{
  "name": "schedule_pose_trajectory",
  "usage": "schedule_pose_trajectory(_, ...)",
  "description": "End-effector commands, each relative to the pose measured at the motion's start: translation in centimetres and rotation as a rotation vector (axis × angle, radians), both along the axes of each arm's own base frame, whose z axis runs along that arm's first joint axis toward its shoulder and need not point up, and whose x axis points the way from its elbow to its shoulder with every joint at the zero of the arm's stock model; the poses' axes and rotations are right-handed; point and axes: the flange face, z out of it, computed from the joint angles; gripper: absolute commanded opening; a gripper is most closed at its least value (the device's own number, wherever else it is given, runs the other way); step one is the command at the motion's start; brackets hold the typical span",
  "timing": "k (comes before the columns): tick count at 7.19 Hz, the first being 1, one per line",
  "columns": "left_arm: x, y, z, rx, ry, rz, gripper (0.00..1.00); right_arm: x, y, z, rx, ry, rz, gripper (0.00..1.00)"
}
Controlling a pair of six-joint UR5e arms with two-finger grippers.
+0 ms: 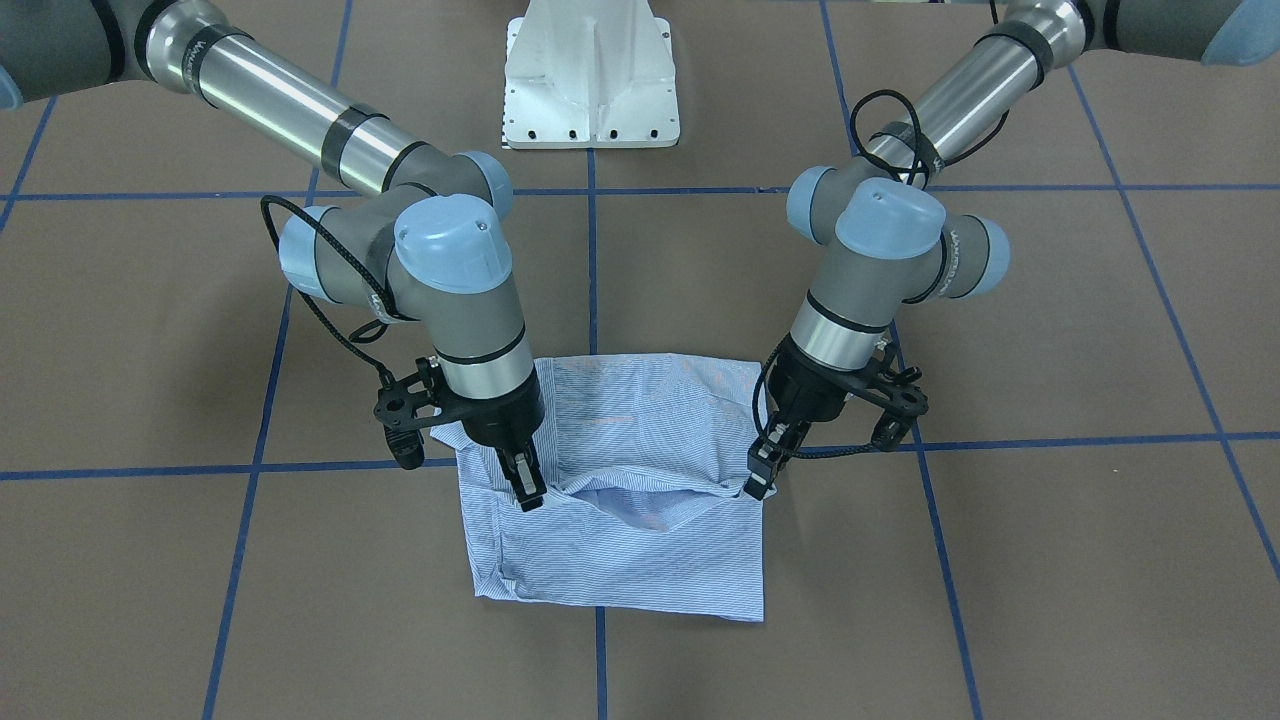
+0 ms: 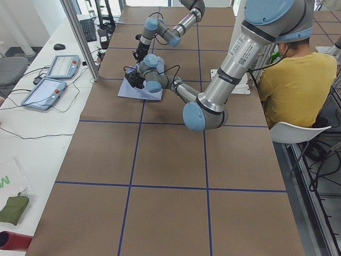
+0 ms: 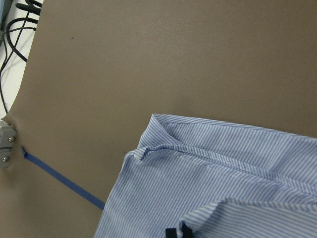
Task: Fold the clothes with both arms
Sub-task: 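Fold the hem with both grippers over toward the collar, then release the shirt and raise both grippers away from it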
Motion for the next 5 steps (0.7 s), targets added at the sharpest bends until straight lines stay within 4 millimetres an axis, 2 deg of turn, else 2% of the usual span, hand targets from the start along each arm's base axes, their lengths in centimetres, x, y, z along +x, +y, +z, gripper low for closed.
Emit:
schedule_pose_trajectory(1,1.4,-4.1,1.7,0.008,-0.034,-0.017,0.42,1.4,-2.8,1.1,0.008,-0.008,0.016,0.44)
schedule_pose_trajectory(2,-0.6,-6.3,3.7,0.056,-0.077,-0.025,0.67,2.9,-4.8,1.4,0.027,0.015,-0.017,0.99)
schedule_pose_trajectory(3,-0.7,-6.5,4.1,0.065,-0.094,-0.02,0.93,3.6,-5.4,1.4,0.059,0.036,-0.037,1.0)
schedule_pose_trajectory(4,-1.0,-6.7,3.9,0.068,-0.093,-0.022,1.0,4.5,-6.1,1.2,0.057,0.03,-0.037,1.0)
schedule_pose_trajectory(5,-2.4,-7.5,3.8,0.076,-0.096,-0.035,1.0,5.1,-6.5,1.1,0.068,0.035,-0.038,1.0)
